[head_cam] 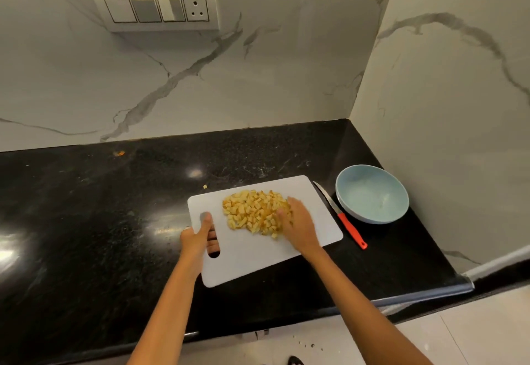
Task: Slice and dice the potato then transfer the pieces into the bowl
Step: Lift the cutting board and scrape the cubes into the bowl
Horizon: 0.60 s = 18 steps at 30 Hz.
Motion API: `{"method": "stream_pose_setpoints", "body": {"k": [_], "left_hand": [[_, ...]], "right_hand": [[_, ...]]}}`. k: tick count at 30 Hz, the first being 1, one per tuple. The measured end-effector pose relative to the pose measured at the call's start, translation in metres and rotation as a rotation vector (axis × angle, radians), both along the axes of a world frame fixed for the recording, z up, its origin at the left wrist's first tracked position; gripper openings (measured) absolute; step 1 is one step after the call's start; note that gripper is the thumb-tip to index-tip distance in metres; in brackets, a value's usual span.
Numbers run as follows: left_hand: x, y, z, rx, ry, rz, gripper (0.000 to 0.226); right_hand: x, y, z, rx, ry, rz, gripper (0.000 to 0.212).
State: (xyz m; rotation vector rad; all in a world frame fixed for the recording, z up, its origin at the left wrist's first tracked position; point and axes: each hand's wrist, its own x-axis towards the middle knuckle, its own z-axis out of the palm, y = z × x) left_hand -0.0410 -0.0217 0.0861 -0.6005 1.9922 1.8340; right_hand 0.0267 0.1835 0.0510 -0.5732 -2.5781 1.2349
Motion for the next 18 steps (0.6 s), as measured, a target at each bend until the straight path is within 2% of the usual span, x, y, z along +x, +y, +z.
{"method": "stream_pose_setpoints", "body": {"k": [2, 4, 8, 13, 18], "left_hand": [[0.004, -0.008, 0.006, 0.028, 0.023, 0.001, 0.037], [0.009, -0.017, 0.017, 0.045, 0.034, 0.002, 0.036], [0.021, -0.014, 0.031, 0.081, 0.024, 0.022, 0.036], [0.031, 0.016, 0.034, 0.126, 0.048, -0.014, 0.036], [0.035, 0.053, 0.028, 0.186, 0.030, -0.066, 0.039]], "right_hand": [[0.000, -0.011, 0.011, 0.040, 0.141, 0.108, 0.053], [-0.001, -0.016, 0.022, 0.155, 0.173, 0.152, 0.053], [-0.008, 0.002, 0.036, 0.284, 0.189, 0.072, 0.031], [-0.003, 0.061, 0.047, 0.208, 0.190, -0.112, 0.027], [0.001, 0.076, 0.047, 0.263, 0.128, 0.038, 0.039]]}}
